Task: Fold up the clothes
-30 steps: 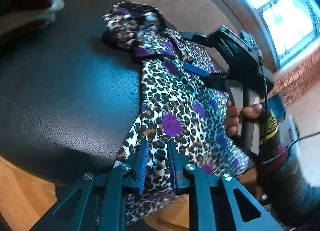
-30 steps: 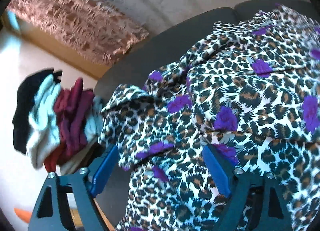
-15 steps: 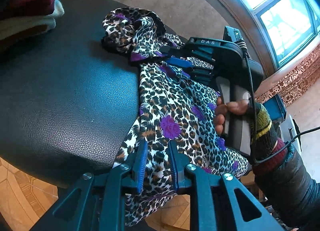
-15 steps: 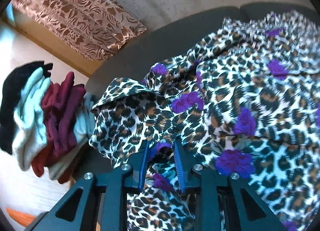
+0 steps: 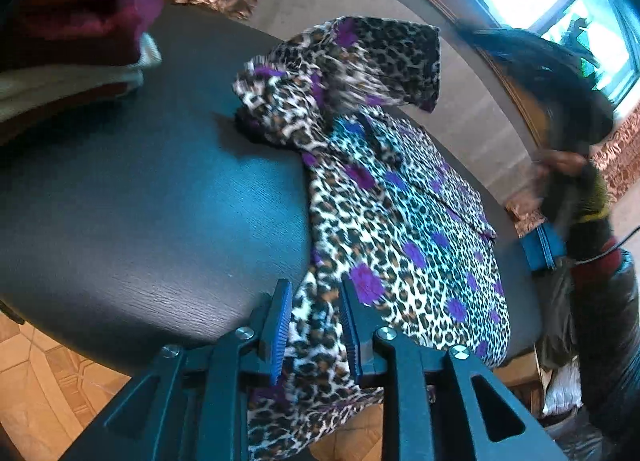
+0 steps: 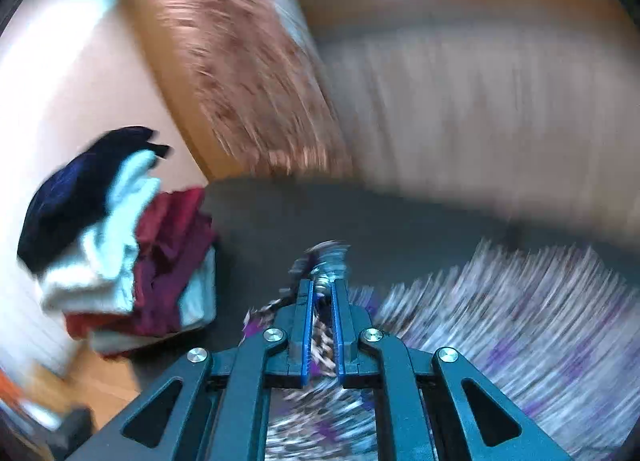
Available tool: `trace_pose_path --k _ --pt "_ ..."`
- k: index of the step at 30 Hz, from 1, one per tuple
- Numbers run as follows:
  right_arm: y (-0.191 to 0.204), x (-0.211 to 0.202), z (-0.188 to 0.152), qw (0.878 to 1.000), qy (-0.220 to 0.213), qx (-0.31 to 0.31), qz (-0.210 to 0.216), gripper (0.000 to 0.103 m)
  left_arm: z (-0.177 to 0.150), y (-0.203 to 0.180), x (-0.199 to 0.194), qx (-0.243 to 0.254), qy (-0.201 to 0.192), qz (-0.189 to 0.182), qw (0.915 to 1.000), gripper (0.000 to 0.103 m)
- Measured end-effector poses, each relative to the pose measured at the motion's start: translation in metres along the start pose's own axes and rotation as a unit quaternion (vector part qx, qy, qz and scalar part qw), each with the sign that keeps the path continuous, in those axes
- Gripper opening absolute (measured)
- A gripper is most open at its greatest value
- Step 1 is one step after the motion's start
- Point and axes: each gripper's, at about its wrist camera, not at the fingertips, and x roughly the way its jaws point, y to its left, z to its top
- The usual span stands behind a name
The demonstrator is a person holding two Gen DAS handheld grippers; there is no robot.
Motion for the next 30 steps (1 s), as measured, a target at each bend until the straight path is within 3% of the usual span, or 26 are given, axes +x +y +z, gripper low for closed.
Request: trace_pose_path --k 3,5,7,9,10,11,15,19,26,30 --pt "0.013 -0.045 0.021 0.986 -0.040 -0.135 -0.084 0.009 0.003 0.003 -0.005 -0.003 -0.005 0.010 0.9999 0.024" --pt "-0.003 -0.058 0.015 0.980 -0.021 -0.153 -0.124 0.010 0.005 0.003 -0.005 -0.001 -0.008 0.021 0.9998 0.024" --pt "-0.029 -0.063 0.002 0.985 0.013 -0.117 -0.123 0.016 0.009 0.002 -0.002 -0.005 -0.010 0.025 0.9996 0.024" --pt "-0.061 -0.058 -0.020 0.994 0.053 -0.043 -0.092 0.039 0.013 0.000 0.000 -0.009 -0.012 0.030 0.9994 0.025" --pt "-0.078 -0.053 -0.034 0.996 0.071 0.007 -0.063 0.059 0.015 -0.001 0.001 -0.009 -0.014 0.034 0.9993 0.025" --pt "-0.091 -0.047 -0.046 0.994 0.084 0.053 -0.033 0.071 0.017 -0.003 0.002 -0.010 -0.016 0.036 0.9992 0.025" --pt "-0.113 -0.020 -0.072 0.982 0.099 0.156 0.045 0.071 0.019 -0.010 0.013 -0.017 -0.018 0.028 0.9993 0.028" --pt "-0.112 0.027 -0.064 0.973 0.110 0.191 0.068 0.071 0.015 -0.018 0.030 -0.015 -0.012 0.016 0.9997 0.029" --pt "-0.082 0.119 -0.021 0.987 0.143 0.077 0.021 0.071 0.007 -0.019 0.038 0.004 -0.004 -0.002 1.0000 0.029" --pt "-0.067 0.176 -0.008 0.981 0.191 0.012 -0.016 0.070 0.006 -0.005 0.036 -0.021 -0.005 -0.038 0.9990 0.029"
